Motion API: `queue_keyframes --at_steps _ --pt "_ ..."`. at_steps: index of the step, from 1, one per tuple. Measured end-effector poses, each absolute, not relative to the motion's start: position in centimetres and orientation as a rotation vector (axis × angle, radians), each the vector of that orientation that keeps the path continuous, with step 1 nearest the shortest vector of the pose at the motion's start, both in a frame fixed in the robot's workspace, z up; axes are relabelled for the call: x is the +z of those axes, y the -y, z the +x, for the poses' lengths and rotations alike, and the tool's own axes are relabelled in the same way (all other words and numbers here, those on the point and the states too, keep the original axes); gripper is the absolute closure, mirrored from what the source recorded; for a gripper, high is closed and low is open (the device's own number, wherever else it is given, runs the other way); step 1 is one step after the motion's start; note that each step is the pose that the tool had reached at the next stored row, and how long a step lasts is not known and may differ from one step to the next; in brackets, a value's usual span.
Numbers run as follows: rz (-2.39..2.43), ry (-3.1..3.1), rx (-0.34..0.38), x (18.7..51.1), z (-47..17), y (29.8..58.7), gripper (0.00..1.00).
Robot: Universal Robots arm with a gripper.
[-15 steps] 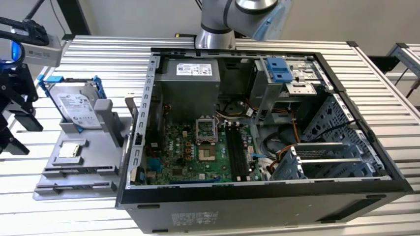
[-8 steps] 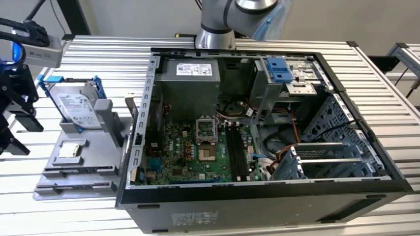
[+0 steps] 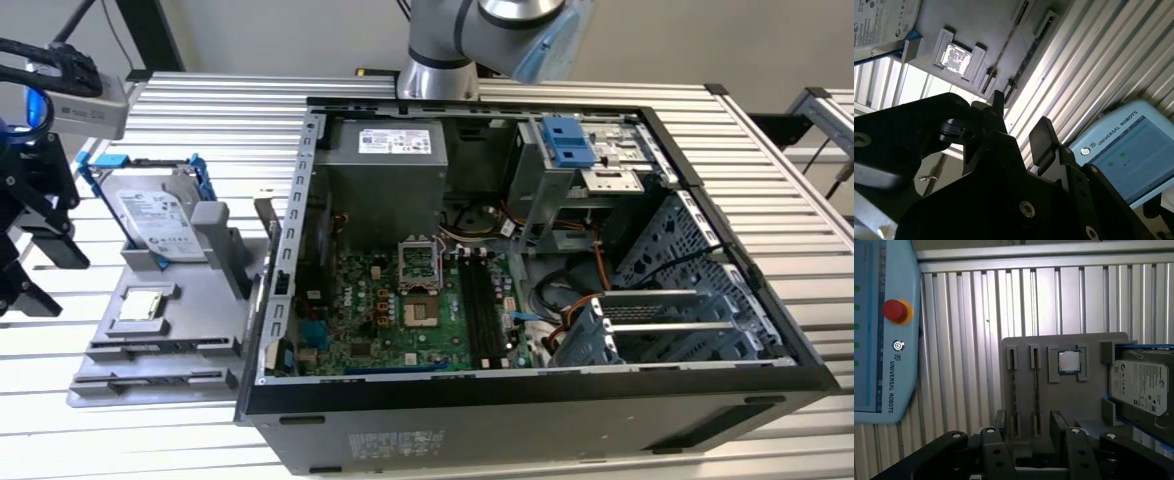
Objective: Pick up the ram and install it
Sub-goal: 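Pick up the ram and move it above insertion slot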
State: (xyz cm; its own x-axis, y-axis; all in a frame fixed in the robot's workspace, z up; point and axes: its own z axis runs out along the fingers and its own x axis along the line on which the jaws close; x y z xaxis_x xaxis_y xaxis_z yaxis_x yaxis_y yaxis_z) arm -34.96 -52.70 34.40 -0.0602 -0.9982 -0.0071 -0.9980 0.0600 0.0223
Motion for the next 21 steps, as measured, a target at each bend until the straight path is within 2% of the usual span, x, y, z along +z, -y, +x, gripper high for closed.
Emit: queue_keyframes --at_steps 11,21 --pt "2.146 2.28 -0.033 34.2 -35.0 52.7 0.0" --pt "2.142 2.292 -0.025 32.7 -35.0 52.6 0.0"
